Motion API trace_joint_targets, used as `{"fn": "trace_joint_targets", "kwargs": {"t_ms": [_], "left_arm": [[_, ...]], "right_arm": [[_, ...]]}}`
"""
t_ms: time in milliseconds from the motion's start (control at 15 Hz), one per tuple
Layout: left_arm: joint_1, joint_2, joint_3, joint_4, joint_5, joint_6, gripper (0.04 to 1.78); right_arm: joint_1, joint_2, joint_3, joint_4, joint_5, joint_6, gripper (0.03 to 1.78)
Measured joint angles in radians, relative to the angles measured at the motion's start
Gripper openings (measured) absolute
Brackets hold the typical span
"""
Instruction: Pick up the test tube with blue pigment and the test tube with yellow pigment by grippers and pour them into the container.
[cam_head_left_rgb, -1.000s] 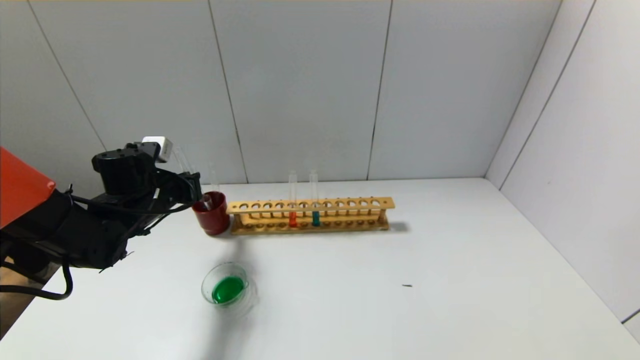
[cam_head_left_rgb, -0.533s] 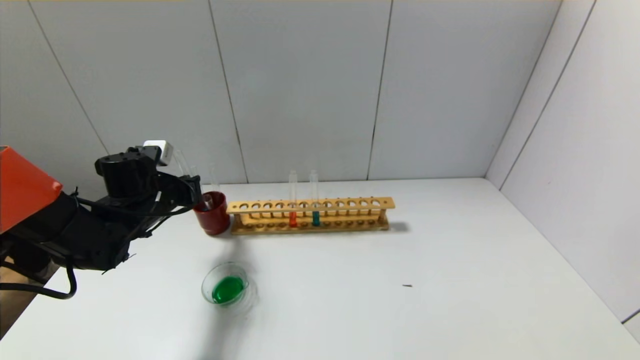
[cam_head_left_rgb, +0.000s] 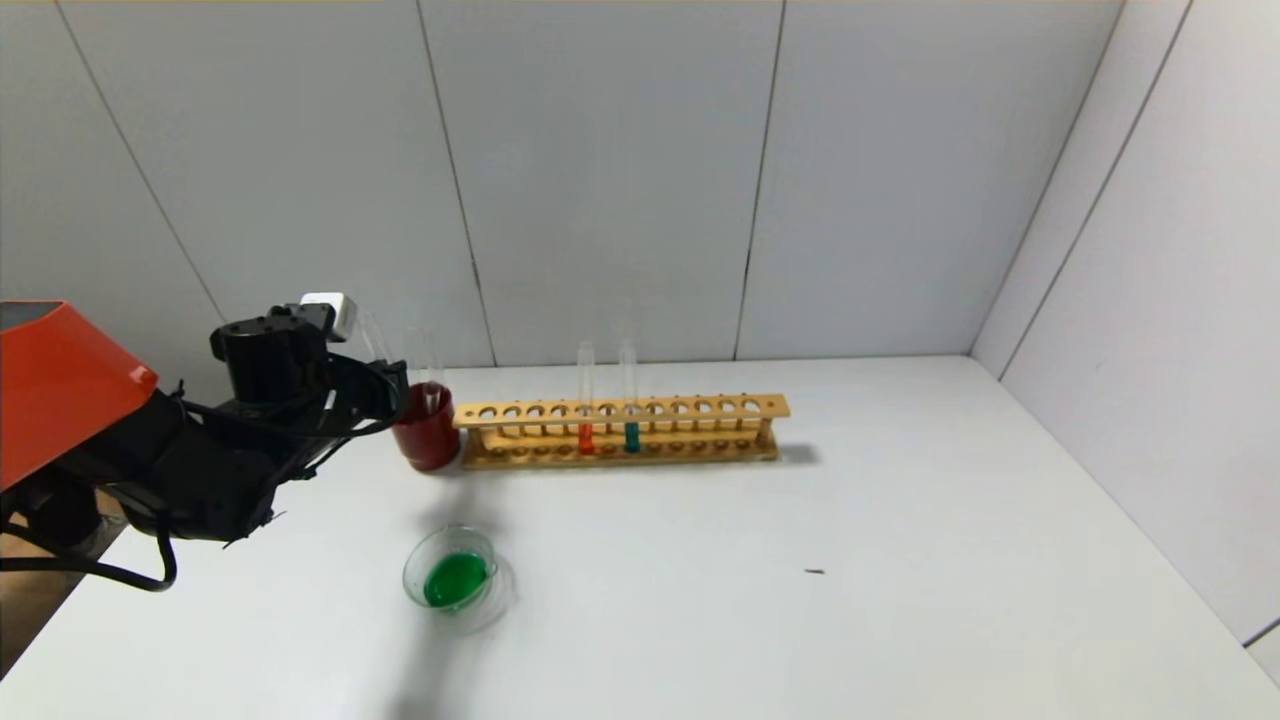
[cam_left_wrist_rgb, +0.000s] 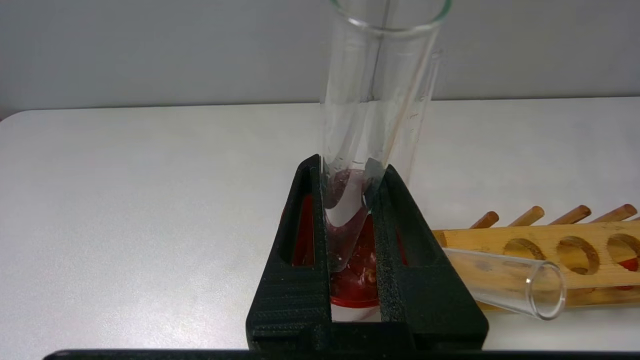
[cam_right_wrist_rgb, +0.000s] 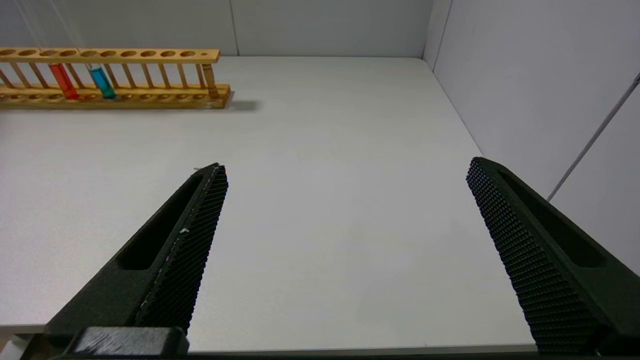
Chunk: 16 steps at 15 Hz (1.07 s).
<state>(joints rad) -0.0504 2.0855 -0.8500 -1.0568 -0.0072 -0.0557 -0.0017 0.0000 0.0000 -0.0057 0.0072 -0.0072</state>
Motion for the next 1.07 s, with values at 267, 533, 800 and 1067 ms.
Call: {"fn": "trace_joint_targets", "kwargs": {"t_ms": [267, 533, 800, 1067], "left_arm": [[0.0, 0.025, -0.004, -0.037, -0.001, -0.012, 0.3], [0.0, 0.037, -0.003, -0.044, -0.002, -0.011, 0.37], [0.001, 0.041, -0.007, -0.042, -0.002, -0.011, 0.82], [0.001, 0.041, -0.017, -0.037, -0.002, -0.011, 1.45]], "right_arm": [[0.0, 0.0, 0.0, 0.0, 0.0, 0.0, 1.75], [0.0, 0.0, 0.0, 0.0, 0.0, 0.0, 1.75], [0.0, 0.0, 0.0, 0.0, 0.0, 0.0, 1.75], [0.0, 0.0, 0.0, 0.0, 0.0, 0.0, 1.75]]}}
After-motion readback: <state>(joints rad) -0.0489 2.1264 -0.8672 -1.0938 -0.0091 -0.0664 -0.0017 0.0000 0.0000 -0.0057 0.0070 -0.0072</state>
